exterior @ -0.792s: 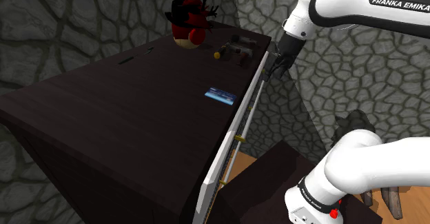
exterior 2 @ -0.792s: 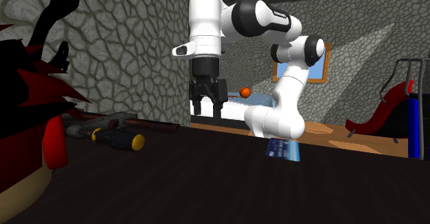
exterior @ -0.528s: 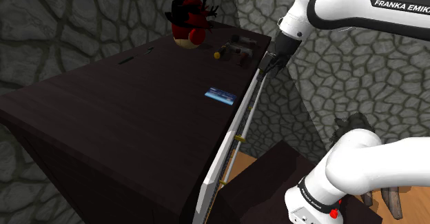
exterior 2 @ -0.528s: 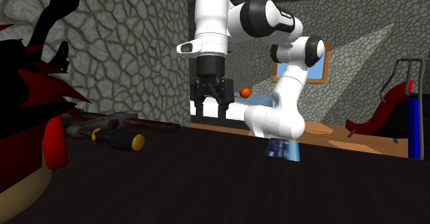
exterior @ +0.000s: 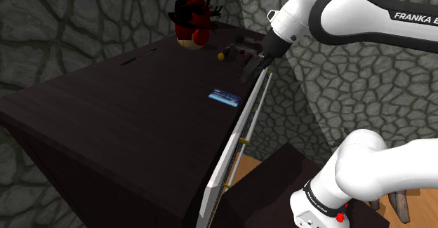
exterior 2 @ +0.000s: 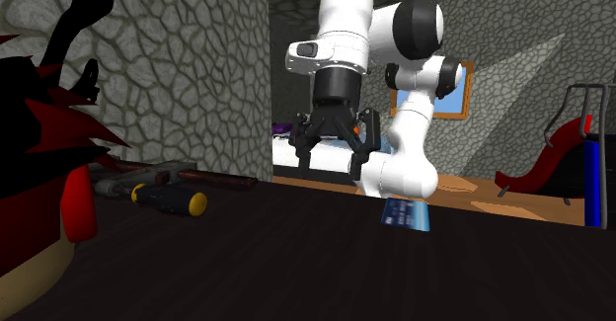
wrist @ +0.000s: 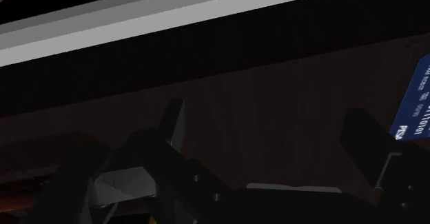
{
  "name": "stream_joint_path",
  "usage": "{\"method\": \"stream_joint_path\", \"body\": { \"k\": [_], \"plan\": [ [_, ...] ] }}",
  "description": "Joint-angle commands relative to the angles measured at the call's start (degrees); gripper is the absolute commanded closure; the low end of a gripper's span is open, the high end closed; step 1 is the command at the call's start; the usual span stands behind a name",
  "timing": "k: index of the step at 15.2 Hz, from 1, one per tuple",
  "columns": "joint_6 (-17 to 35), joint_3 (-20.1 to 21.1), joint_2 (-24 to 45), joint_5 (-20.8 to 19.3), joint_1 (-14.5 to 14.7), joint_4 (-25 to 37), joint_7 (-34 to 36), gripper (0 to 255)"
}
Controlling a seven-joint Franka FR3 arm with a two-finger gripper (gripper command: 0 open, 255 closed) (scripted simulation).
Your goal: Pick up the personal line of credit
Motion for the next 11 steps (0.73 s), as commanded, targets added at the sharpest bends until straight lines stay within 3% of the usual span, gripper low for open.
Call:
{"method": "stream_joint_path", "body": {
  "k": [1,11],
  "plan": [
    [3.3,1.7,0.3,0.8,1.6,0.2,-0.4,0],
    [18.5,9.9,0.7,3.2,7.9,-1.8,-1.4,0]
  ]
}}
